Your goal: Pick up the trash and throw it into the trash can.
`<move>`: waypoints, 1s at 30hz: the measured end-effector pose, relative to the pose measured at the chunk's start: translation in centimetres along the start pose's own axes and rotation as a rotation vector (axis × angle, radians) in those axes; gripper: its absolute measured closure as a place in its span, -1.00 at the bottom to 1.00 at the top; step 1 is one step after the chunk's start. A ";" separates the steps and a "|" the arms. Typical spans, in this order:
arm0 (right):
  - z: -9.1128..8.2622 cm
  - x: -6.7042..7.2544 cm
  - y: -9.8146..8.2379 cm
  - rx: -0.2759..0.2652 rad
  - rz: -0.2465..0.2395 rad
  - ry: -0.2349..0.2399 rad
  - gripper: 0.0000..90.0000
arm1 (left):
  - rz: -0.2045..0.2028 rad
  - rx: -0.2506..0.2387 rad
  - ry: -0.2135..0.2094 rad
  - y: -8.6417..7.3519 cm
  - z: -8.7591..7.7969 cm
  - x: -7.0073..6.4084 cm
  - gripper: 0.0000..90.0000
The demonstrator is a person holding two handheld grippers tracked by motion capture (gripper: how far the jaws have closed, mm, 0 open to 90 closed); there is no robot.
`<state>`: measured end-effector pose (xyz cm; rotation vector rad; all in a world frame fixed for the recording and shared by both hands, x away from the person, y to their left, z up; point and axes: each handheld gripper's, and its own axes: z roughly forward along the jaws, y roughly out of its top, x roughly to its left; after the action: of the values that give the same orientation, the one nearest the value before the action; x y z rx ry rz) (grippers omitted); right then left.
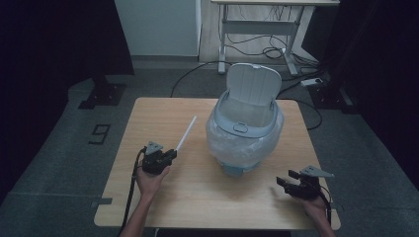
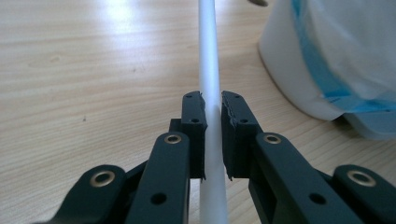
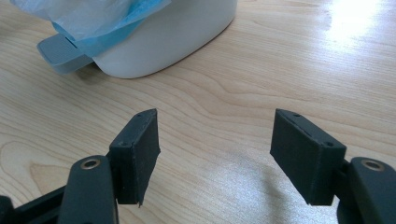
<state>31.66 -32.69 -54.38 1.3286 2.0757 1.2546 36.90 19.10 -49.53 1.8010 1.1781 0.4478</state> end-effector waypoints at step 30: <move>0.2 -0.2 -0.3 0.013 0.006 -0.025 -0.28 | 0.035 -0.225 -0.127 3.9 -6.5 -2.9 0.77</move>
<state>31.77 -32.82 -54.74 1.3509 2.0676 1.2224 33.08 19.30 -42.41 1.6331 0.9702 0.4605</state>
